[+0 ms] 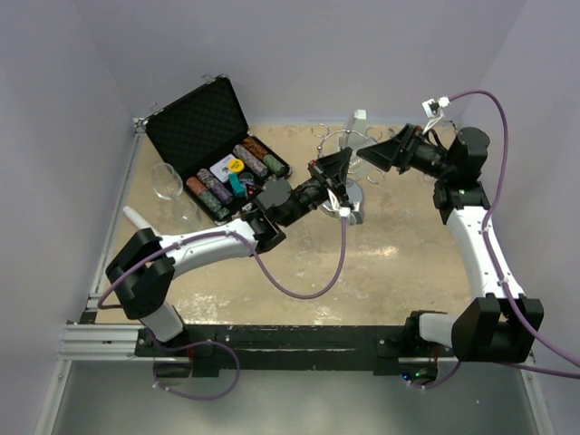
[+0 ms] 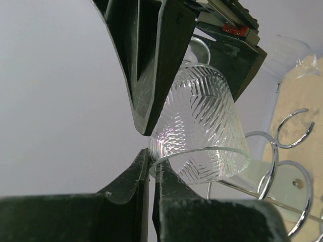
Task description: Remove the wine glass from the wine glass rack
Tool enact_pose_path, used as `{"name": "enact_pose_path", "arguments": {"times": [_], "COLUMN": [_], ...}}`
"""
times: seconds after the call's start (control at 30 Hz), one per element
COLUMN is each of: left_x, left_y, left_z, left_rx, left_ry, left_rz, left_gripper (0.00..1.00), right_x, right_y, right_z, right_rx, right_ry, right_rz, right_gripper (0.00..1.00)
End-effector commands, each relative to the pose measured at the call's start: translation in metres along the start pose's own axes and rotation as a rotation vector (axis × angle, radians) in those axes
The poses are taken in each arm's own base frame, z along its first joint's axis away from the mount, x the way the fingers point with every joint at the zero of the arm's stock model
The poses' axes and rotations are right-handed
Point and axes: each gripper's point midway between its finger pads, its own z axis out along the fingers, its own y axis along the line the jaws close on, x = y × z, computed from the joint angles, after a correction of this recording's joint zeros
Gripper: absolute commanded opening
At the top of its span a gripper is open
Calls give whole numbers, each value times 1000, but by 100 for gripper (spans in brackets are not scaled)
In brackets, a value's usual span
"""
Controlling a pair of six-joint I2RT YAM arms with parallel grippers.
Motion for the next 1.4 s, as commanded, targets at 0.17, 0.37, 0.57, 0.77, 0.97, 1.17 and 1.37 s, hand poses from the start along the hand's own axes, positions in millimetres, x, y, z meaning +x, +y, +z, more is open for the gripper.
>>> {"name": "enact_pose_path", "arguments": {"times": [0.17,0.37,0.57,0.77,0.97,1.17,1.37], "left_x": [13,10,-20,-6,-14,-14,-6], "left_y": [87,105,107,119,133,143,149], "left_z": [-11,-22,-10,26,38,43,45], "left_rx": [-137,-196,-215,-323,-337,-347,-345], "left_ry": [137,90,-102,-71,-106,-87,-71], "left_rz": [-237,-285,-348,-477,-606,-673,-674], "left_gripper": [0,0,0,0,0,0,0], "right_x": [-10,3,8,15,17,14,11], "right_y": [7,13,18,33,30,33,38], "right_z": [-5,-2,8,20,21,21,17], "right_rx": [16,-89,-162,-221,-211,-226,-225], "right_ry": [-15,49,98,126,108,100,78], "right_rz": [-134,-101,-47,-59,-45,-72,-154], "right_gripper": [98,98,98,98,98,98,98]}}
